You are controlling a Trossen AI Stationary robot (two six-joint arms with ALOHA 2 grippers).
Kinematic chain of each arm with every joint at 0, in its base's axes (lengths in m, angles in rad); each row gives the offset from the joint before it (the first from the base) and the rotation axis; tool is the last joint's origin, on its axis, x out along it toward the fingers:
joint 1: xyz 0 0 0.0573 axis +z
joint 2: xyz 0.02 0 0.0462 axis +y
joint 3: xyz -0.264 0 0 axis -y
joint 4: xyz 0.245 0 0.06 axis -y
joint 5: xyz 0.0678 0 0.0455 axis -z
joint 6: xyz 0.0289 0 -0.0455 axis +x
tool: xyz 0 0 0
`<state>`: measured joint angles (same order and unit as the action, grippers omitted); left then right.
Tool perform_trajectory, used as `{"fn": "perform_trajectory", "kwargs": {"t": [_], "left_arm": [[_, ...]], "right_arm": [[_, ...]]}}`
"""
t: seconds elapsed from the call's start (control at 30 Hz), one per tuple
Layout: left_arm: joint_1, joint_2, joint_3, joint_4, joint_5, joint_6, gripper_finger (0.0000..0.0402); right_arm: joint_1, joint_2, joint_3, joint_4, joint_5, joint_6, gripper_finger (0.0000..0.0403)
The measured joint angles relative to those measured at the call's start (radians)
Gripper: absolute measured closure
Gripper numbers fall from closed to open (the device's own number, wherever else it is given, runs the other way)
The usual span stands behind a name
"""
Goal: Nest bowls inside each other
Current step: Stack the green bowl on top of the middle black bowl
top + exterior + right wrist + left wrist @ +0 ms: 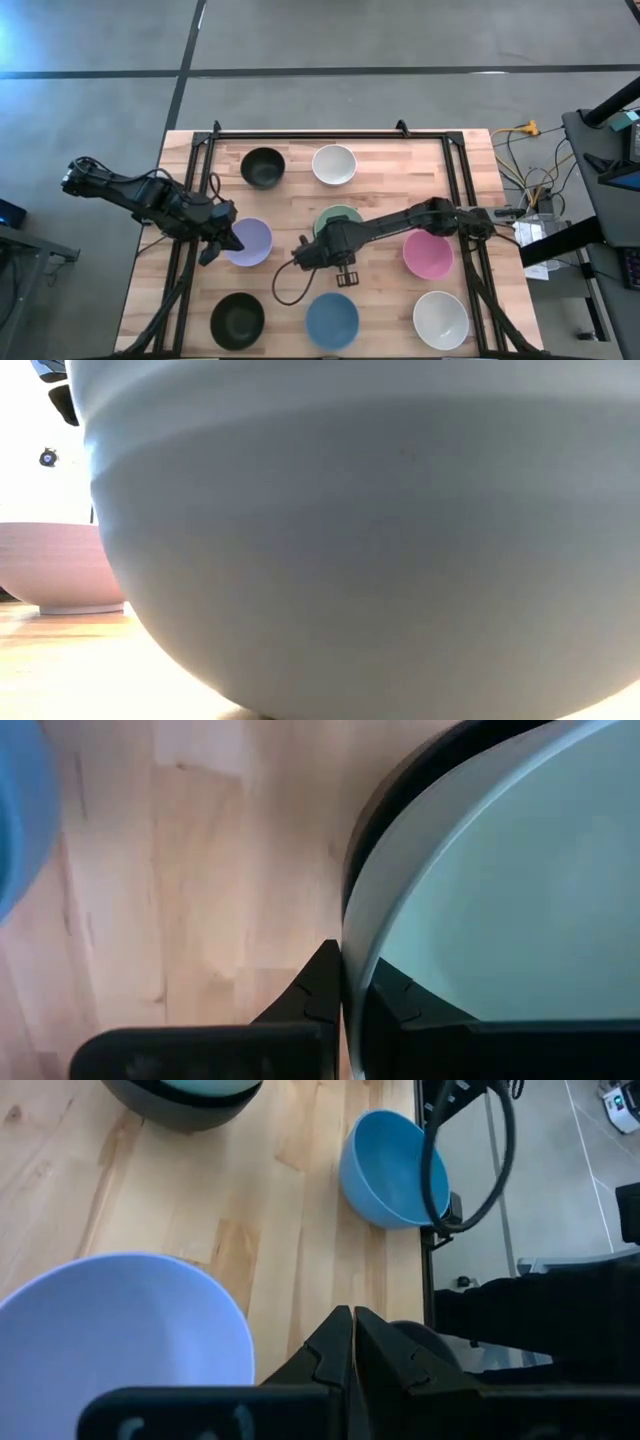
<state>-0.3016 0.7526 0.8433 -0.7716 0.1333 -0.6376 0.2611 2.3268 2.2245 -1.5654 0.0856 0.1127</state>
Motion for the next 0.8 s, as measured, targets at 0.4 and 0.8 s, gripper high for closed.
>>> {"fn": "perform_trajectory", "kwargs": {"t": [0.4, 0.8], "left_arm": [[0.000, 0.004, 0.000, 0.000, 0.000, 0.016, 0.0402], [0.000, 0.002, -0.002, 0.000, 0.001, 0.016, 0.0402]], "right_arm": [[0.000, 0.000, -0.030, 0.056, -0.016, 0.000, 0.0394], [-0.007, -0.001, -0.025, 0.114, -0.073, 0.051, 0.0352]]}}
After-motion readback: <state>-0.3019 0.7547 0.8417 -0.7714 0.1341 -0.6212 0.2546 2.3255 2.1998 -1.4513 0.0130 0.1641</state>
